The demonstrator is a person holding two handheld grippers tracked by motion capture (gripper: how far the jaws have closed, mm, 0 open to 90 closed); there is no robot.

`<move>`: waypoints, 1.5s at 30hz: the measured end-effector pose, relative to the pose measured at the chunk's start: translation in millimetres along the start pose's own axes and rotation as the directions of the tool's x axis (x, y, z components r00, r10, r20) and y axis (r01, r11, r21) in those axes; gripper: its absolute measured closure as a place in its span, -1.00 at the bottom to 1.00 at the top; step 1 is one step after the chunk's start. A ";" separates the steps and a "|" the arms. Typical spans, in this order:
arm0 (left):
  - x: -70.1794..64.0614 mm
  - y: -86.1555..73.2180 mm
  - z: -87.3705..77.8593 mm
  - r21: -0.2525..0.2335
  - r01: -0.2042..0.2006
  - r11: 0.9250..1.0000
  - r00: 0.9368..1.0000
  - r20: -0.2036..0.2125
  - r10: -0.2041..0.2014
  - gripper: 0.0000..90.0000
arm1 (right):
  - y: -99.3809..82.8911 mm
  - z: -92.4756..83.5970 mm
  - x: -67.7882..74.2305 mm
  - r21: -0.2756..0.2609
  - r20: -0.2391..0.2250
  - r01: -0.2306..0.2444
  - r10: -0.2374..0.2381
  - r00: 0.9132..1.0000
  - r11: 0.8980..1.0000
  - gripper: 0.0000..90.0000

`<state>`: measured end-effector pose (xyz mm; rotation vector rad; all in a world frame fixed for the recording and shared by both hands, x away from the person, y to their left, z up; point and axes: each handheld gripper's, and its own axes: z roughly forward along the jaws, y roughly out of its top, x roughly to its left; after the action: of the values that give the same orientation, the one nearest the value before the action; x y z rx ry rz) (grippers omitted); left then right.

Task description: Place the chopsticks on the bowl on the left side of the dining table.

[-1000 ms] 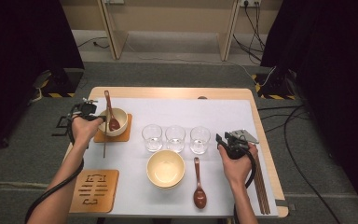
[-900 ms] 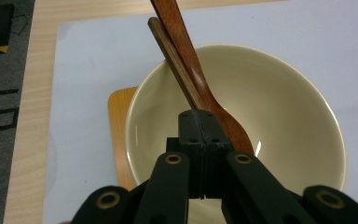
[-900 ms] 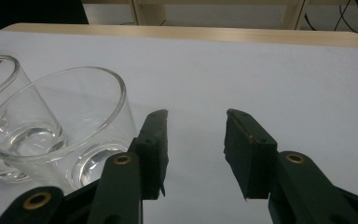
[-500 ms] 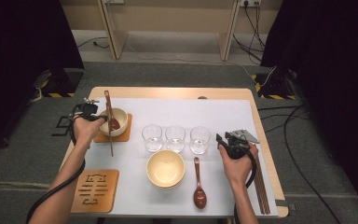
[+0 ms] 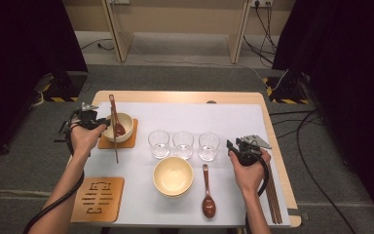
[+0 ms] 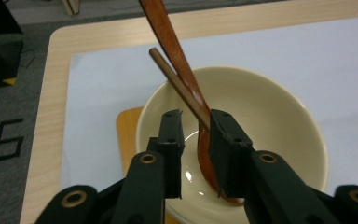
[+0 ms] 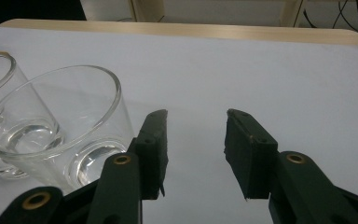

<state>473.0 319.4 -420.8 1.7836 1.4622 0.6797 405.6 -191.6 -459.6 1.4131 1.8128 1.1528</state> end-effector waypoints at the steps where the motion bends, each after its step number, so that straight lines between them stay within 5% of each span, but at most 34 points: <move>1: 0.1 -0.6 -2.0 -0.010 -0.003 1.000 1.000 0.001 0.003 0.57 | 0.4 -0.5 -0.2 0.001 0.000 -0.002 0.002 1.000 1.000 0.32; 17: 1.7 -27.6 -42.8 -0.147 -0.061 0.987 0.997 0.047 0.068 0.24 | 2.6 -7.7 -8.0 0.089 0.010 -0.019 0.019 1.000 0.996 0.40; 28: 0.0 -54.8 -64.1 -0.189 -0.060 0.980 0.994 0.074 0.075 0.14 | 7.1 -17.6 -17.5 0.227 0.016 -0.004 0.001 1.000 0.974 0.48; 42: 4.5 -69.7 -59.4 -0.156 -0.044 0.987 0.995 0.079 0.057 0.06 | 7.1 -43.5 -49.2 0.471 0.079 -0.082 0.051 0.996 0.878 0.63; 45: 4.7 -70.2 -61.7 -0.165 -0.032 0.986 0.996 0.082 0.046 0.04 | 3.6 -47.1 -56.4 0.518 0.116 -0.121 0.070 0.991 0.847 0.66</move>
<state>384.5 343.0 -439.9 1.6980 1.2801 0.7135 384.1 -258.6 -438.3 1.8426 2.1056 0.6317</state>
